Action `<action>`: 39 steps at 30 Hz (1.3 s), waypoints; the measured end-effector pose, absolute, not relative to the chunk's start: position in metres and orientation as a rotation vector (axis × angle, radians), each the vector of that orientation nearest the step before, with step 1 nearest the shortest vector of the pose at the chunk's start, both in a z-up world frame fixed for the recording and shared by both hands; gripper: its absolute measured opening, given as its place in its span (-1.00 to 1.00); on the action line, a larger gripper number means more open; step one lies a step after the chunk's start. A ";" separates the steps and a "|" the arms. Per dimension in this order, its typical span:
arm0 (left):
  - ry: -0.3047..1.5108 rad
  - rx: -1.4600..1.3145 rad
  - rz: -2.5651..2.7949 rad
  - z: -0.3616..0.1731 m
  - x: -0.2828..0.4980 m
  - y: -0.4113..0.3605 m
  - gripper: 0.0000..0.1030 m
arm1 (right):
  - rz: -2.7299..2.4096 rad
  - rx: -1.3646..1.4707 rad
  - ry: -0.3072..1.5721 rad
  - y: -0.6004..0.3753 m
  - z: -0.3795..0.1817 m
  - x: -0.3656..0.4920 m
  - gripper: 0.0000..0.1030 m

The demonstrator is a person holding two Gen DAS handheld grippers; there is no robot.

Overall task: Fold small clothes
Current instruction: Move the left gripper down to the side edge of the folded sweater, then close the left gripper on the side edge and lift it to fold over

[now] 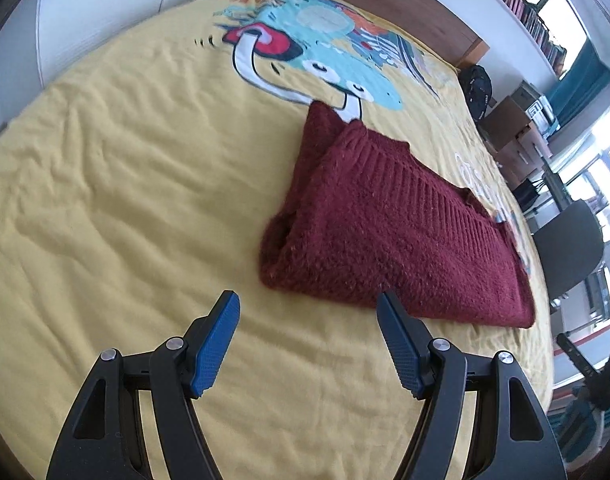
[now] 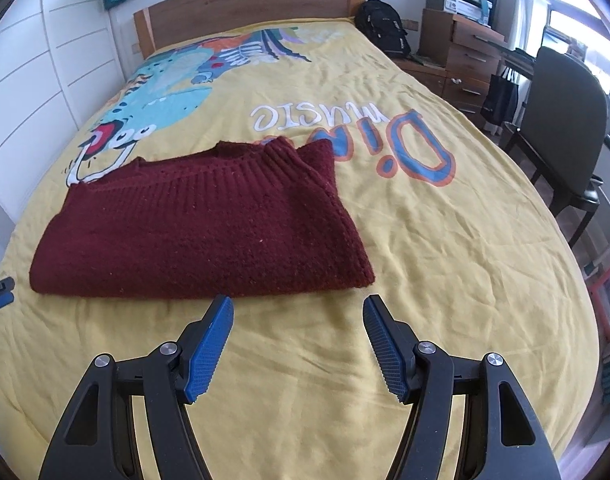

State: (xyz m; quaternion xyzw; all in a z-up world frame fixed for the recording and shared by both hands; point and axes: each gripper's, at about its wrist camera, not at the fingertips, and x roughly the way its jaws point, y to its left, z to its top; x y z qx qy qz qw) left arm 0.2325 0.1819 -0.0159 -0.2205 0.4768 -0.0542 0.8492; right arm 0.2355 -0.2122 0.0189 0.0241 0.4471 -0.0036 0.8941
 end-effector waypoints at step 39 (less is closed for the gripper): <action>0.860 -1.016 -0.107 -0.087 0.327 0.229 0.26 | -0.097 0.041 1.022 -0.280 -0.030 0.247 0.34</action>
